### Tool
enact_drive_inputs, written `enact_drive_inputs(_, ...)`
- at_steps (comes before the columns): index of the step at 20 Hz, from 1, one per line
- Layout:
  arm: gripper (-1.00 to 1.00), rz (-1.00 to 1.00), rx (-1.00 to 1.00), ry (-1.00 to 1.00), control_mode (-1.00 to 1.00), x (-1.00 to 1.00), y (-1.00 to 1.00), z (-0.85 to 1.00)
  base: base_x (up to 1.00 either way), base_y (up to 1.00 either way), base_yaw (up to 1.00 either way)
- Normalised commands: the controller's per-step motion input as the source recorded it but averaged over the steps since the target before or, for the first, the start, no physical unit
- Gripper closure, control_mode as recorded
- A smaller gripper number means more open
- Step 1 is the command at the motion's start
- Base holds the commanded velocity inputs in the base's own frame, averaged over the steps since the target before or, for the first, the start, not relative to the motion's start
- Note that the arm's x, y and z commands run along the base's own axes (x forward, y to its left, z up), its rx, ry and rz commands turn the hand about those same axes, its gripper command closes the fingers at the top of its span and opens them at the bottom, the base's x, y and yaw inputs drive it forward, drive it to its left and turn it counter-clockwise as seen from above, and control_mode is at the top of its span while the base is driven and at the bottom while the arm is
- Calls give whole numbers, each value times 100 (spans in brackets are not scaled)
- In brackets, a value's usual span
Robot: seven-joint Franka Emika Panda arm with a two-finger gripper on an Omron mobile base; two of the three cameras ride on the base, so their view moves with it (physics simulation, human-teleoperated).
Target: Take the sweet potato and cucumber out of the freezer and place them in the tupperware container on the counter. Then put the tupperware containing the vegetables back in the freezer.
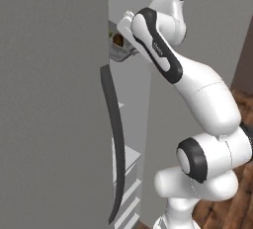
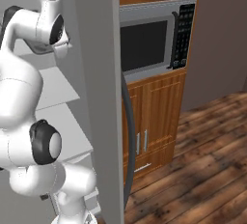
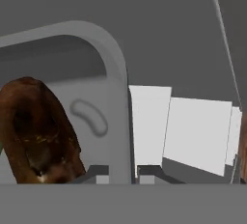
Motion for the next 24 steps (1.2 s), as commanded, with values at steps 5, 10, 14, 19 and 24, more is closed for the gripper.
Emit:
enact_drive_inputs(5, 100, 2, 0, 0, -100, 70, 44, 0, 0, 0, 0)
enact_drive_inputs(10, 100, 1, 0, 0, -100, 68, 37, 0, 0, 0, 0)
enact_drive_inputs(14, 100, 0, 0, 0, -100, 61, 17, 0, 0, 0, 0)
enact_drive_inputs(19, 100, 0, 0, 0, -100, 52, 13, -2, 0, 0, 0)
enact_drive_inputs(24, 100, 0, 0, 0, -100, 31, 17, -12, 0, 0, 0)
